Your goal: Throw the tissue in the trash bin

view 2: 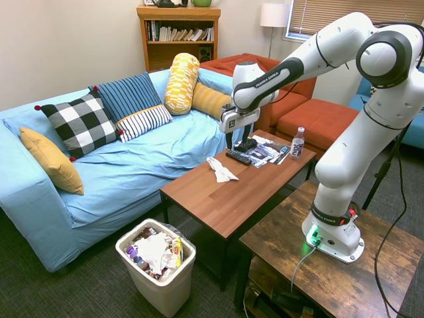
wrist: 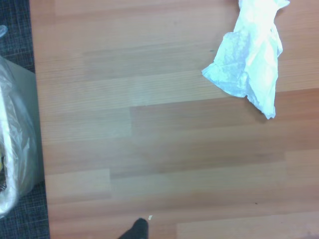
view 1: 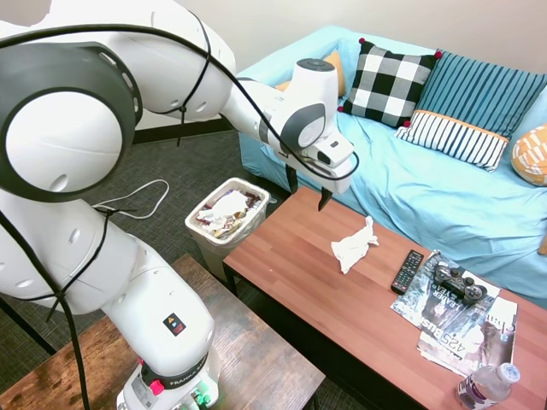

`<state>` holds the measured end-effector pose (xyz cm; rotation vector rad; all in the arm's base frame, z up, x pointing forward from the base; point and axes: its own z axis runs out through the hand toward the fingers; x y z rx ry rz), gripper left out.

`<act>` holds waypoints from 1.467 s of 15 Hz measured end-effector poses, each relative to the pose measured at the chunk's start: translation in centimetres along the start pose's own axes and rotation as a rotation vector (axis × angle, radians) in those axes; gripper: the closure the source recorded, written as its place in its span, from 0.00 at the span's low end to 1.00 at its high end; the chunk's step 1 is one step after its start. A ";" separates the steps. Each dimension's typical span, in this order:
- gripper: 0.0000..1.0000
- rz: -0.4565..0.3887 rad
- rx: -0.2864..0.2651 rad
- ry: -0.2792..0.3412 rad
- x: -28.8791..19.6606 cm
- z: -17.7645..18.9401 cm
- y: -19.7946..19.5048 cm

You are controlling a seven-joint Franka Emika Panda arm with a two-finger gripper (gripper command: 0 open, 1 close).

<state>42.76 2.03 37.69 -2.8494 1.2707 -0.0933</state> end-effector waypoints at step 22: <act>0.00 0.154 -0.072 -0.086 19.8 24.5 -8.5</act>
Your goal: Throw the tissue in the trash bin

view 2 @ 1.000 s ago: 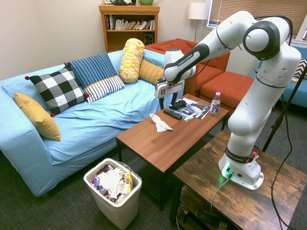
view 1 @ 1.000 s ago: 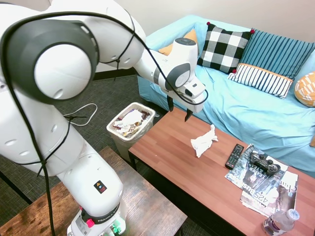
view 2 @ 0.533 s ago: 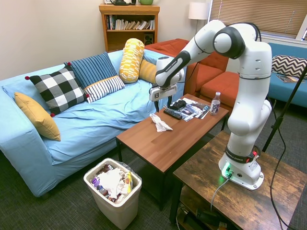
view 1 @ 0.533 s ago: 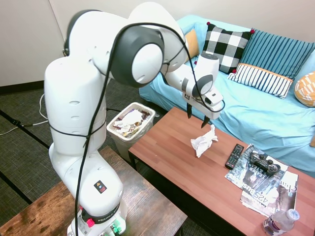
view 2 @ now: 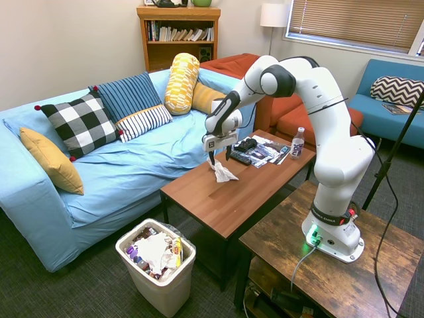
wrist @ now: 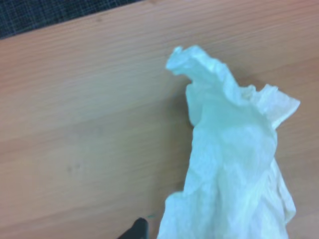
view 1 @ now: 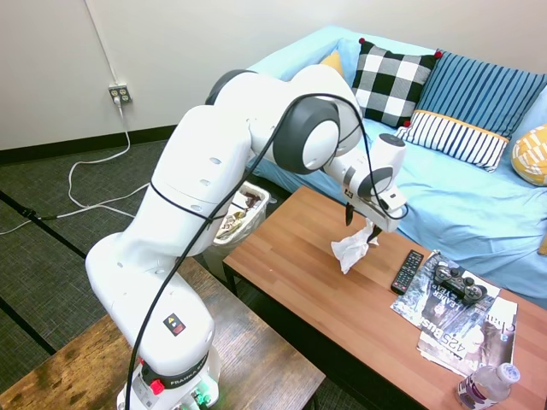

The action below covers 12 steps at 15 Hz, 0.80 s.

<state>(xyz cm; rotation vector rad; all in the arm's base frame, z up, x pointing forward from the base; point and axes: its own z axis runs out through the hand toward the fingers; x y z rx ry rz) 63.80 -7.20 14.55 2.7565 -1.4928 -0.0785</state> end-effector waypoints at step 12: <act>1.00 0.022 -0.025 -0.041 0.8 4.4 -1.7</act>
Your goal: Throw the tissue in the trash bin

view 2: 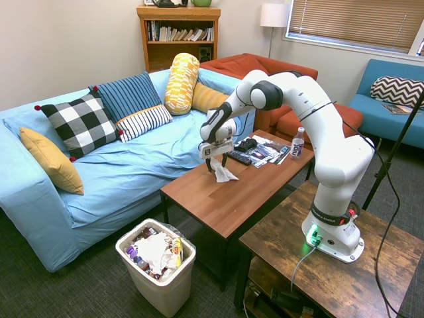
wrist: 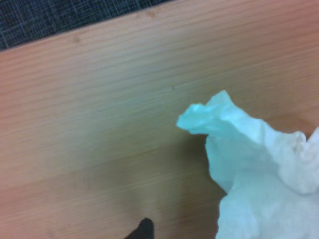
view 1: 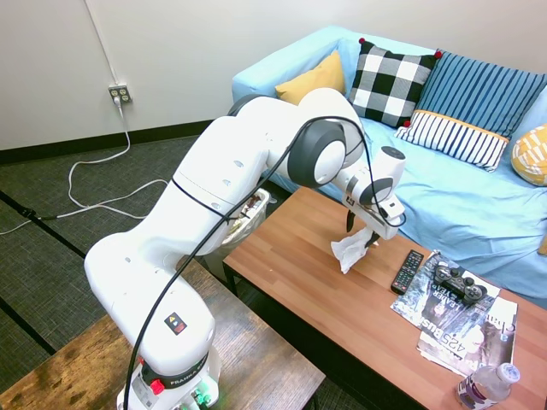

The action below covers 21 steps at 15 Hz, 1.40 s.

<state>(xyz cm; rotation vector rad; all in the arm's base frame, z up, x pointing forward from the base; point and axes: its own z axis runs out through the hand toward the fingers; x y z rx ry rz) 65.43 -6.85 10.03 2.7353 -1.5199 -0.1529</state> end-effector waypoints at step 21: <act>1.00 -0.190 0.088 0.027 -17.7 -15.1 -6.8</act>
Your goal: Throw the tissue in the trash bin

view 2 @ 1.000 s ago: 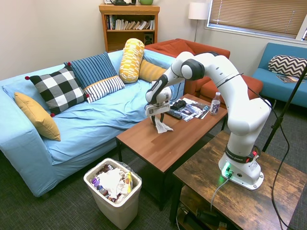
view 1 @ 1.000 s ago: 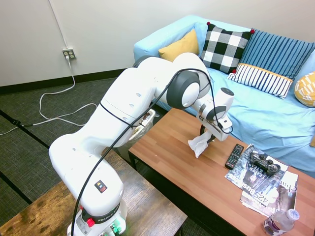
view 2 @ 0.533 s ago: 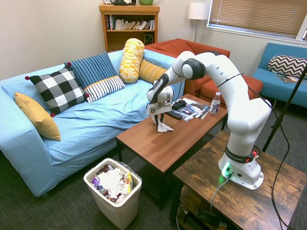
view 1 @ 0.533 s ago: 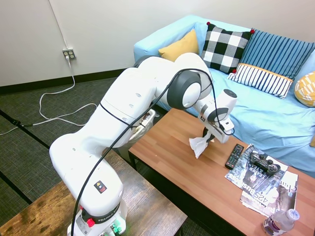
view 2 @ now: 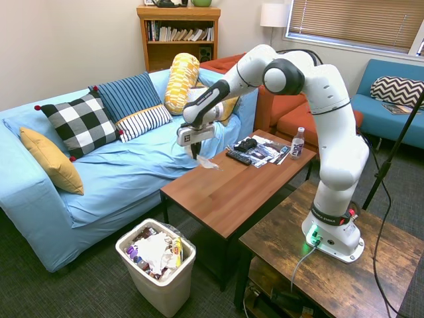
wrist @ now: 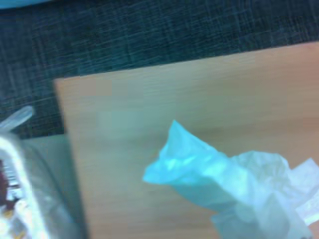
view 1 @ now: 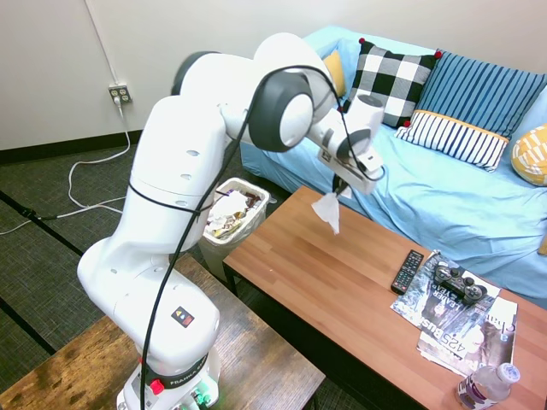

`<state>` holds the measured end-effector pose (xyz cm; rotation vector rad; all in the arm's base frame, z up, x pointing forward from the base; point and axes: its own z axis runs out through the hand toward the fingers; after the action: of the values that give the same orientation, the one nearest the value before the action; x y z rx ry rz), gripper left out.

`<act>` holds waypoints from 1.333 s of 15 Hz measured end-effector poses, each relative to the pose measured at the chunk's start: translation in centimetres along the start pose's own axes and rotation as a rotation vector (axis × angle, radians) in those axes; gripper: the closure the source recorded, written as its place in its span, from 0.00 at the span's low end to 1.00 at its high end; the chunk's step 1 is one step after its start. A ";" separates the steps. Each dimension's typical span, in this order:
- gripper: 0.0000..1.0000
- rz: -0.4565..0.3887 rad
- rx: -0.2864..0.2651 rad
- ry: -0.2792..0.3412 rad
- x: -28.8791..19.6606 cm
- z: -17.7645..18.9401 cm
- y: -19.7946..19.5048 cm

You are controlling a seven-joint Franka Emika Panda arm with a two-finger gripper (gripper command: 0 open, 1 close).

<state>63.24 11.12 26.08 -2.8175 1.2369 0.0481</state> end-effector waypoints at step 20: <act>0.00 -0.337 -0.183 -0.049 -34.4 17.6 -13.8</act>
<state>50.05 46.98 11.01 -3.1195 0.7689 0.2220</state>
